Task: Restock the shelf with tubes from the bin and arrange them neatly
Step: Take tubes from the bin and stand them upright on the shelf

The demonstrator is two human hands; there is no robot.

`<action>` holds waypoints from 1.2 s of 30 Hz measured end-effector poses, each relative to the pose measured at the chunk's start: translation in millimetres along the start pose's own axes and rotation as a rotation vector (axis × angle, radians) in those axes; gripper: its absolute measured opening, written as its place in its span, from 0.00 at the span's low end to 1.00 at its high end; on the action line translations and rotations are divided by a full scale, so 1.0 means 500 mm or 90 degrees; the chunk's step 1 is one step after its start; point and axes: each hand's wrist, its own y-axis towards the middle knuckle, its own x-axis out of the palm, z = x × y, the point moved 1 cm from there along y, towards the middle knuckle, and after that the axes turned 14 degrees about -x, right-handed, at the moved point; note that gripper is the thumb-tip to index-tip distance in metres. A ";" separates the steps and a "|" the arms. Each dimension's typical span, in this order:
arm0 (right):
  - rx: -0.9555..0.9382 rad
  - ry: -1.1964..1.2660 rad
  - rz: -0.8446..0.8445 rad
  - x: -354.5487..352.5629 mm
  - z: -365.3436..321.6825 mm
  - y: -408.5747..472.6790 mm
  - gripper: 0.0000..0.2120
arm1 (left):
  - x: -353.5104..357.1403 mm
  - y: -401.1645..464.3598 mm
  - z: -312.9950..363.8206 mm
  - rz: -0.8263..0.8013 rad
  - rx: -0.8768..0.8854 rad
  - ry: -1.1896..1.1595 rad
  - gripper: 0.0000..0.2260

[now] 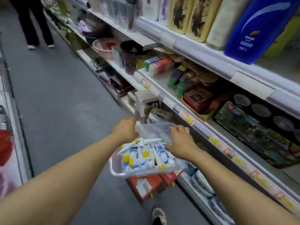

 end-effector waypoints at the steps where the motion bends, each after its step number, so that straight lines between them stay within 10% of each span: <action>1: 0.000 0.002 -0.015 0.016 0.006 0.014 0.34 | 0.018 0.011 -0.015 -0.012 -0.019 0.002 0.23; 36: 0.015 0.154 -0.180 0.471 0.246 0.395 0.30 | 0.499 0.428 -0.155 -0.119 -0.302 -0.042 0.20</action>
